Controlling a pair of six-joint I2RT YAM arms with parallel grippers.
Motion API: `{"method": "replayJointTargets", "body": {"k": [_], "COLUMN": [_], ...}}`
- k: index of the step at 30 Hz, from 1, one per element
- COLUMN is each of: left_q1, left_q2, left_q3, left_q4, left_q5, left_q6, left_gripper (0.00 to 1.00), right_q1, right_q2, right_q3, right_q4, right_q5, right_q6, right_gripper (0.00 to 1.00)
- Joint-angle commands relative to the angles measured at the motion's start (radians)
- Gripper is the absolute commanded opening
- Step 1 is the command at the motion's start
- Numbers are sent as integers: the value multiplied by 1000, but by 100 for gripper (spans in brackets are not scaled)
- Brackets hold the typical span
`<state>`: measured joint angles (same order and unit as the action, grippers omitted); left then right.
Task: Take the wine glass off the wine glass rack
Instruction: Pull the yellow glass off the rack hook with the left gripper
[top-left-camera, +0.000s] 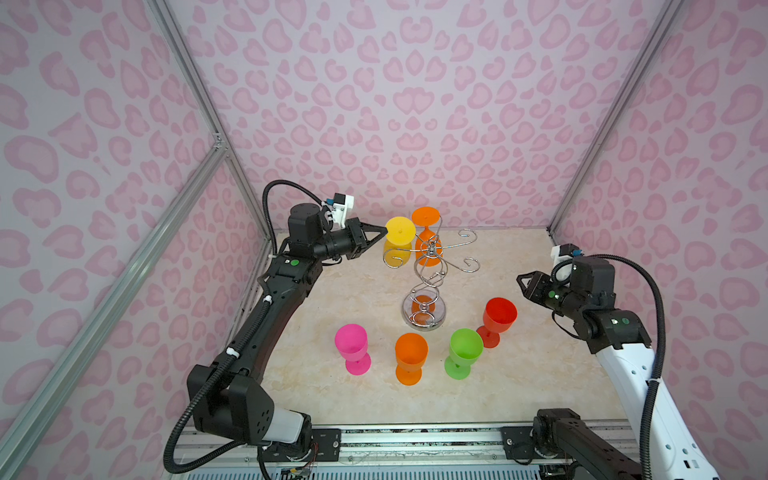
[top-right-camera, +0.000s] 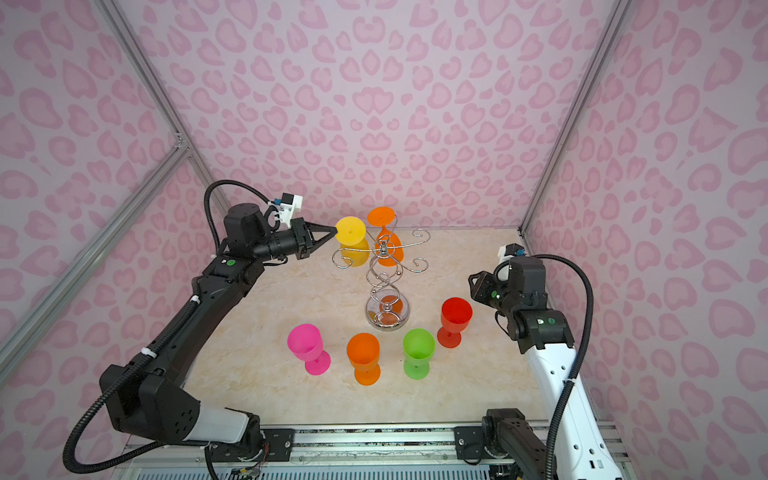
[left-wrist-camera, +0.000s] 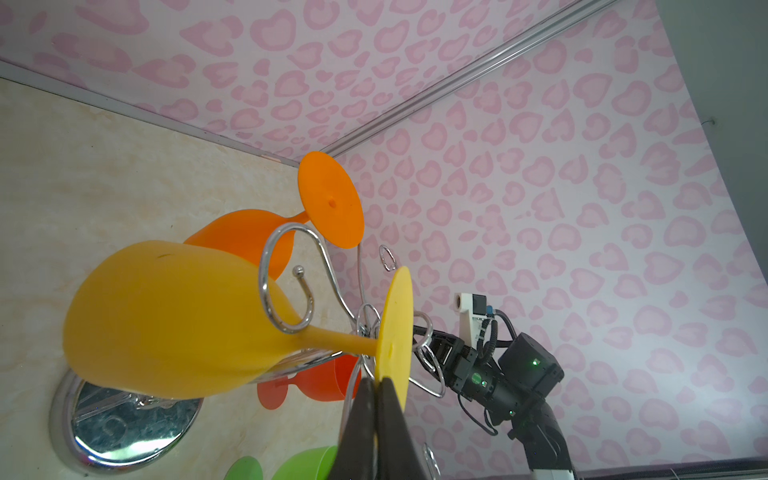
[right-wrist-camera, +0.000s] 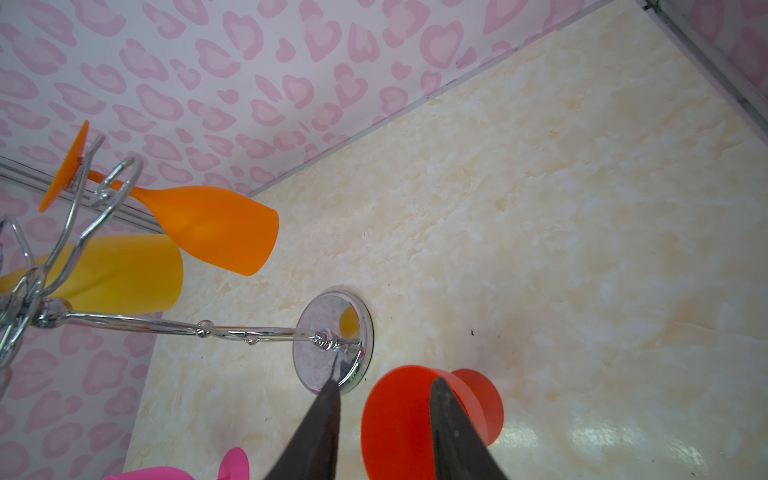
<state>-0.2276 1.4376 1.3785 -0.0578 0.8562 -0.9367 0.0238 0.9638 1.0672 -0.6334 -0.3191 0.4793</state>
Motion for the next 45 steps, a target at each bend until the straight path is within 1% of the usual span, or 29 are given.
{"method": "replayJointTargets", "body": {"k": [1,8,15,20,24,29,34,39,41,45], "left_q1": [11,56,136,196,209,209,197,142,117,72], "left_q2": [-33,-77,-143,-206,-251,-292,-325,-341,-336,-326], "left_q3": [-7,-13,-14,16,54,96,108,96,92,49], "left_q4": [6,-48,-88,-114,-107,-55,38,186,240,418], "left_q5": [9,8,9,1,-8,-22,-19,-22,-24,-46], "left_q6": [30,60,77,87,77,23,-61,-159,-197,-297], "left_gripper": [2,2,2,2,2,2,2,2,2,2], "right_q1": [0,0,0,0,1,5,30,71,89,114], "right_q2": [3,3,-3,-7,-10,4,19,46,57,73], "right_q3": [-7,-6,-3,7,-1,2,16,29,50,86], "right_q4": [24,26,33,42,91,231,355,498,521,573], "right_q5": [-8,-6,-8,-8,-42,-140,-184,-212,-211,-212], "right_q6": [3,3,6,10,31,96,143,209,214,220], "right_gripper": [37,37,37,37,37,37,37,36,36,36]}}
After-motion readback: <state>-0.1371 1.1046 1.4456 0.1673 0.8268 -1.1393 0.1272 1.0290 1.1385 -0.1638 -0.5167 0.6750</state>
